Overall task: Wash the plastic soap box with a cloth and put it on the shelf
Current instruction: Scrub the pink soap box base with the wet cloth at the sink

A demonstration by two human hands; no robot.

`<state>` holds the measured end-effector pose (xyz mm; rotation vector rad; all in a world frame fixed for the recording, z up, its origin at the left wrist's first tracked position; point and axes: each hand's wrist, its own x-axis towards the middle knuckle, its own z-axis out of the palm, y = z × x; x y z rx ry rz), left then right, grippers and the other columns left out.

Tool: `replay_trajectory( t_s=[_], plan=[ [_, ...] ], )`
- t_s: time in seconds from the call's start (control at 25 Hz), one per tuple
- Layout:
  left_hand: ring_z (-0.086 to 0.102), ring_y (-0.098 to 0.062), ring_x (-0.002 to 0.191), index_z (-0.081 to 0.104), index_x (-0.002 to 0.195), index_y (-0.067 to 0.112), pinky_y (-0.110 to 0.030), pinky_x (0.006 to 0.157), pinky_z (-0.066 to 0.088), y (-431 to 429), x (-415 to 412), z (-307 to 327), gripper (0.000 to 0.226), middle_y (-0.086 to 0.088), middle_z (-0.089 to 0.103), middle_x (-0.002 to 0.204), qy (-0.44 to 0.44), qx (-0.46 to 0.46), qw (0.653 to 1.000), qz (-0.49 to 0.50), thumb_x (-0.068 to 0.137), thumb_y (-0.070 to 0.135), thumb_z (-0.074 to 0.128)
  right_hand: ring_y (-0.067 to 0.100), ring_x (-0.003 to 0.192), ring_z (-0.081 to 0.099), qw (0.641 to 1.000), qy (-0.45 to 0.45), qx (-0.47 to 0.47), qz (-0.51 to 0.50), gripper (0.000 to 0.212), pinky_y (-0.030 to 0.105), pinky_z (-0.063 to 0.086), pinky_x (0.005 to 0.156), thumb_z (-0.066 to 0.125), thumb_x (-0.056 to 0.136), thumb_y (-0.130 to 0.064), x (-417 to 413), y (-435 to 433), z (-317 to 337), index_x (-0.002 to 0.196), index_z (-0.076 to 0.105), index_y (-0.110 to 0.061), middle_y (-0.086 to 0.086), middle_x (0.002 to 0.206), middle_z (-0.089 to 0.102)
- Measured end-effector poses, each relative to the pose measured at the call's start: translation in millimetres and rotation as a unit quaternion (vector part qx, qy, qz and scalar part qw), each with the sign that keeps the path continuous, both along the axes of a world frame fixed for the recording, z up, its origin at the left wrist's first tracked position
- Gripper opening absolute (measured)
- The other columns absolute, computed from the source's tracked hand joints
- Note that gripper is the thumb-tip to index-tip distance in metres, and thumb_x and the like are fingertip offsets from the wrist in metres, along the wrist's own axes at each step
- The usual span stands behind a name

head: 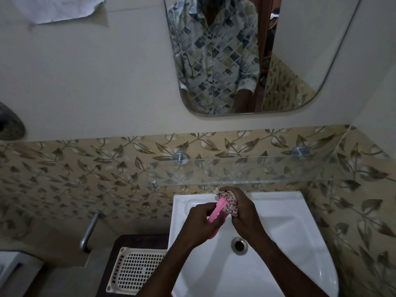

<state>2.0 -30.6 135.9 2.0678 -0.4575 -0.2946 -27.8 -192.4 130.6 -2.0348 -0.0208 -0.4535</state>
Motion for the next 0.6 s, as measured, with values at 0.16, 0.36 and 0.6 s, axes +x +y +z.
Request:
replay_trajectory(
  t_s=[0.16,0.36,0.6],
  plan=[
    [0.044,-0.005,0.050,0.065,0.061,0.004,-0.028,0.051,0.032,-16,-3,-7,0.042,-0.013,0.062,0.055,-0.048,-0.043,0.992,0.110,0.079,0.042,0.063,0.016,0.116,0.061,0.999,-0.011,-0.024,-0.021,0.051,0.029,0.048,0.101,0.048,0.077,0.006,-6,16,3,0.125,0.061,-0.007,0.004,0.120,0.067],
    [0.041,-0.004,0.051,0.064,0.056,0.007,-0.025,0.049,0.029,-15,-16,-30,0.030,-0.001,0.054,0.047,-0.003,-0.112,0.984,0.137,0.080,0.024,0.071,0.010,0.125,0.056,0.999,-0.032,-0.004,-0.026,0.061,0.020,0.041,0.107,0.046,0.076,0.008,-24,19,-10,0.129,0.057,-0.021,-0.005,0.130,0.063],
    [0.046,-0.001,0.048,0.070,0.058,0.015,-0.024,0.048,0.033,-19,-21,-34,0.028,0.002,0.061,0.048,-0.010,-0.119,0.982,0.147,0.076,0.036,0.068,0.021,0.131,0.052,1.000,0.006,0.020,-0.019,0.068,0.034,0.038,0.114,0.044,0.075,0.025,-31,25,-21,0.132,0.053,-0.010,0.004,0.135,0.059]
  ],
)
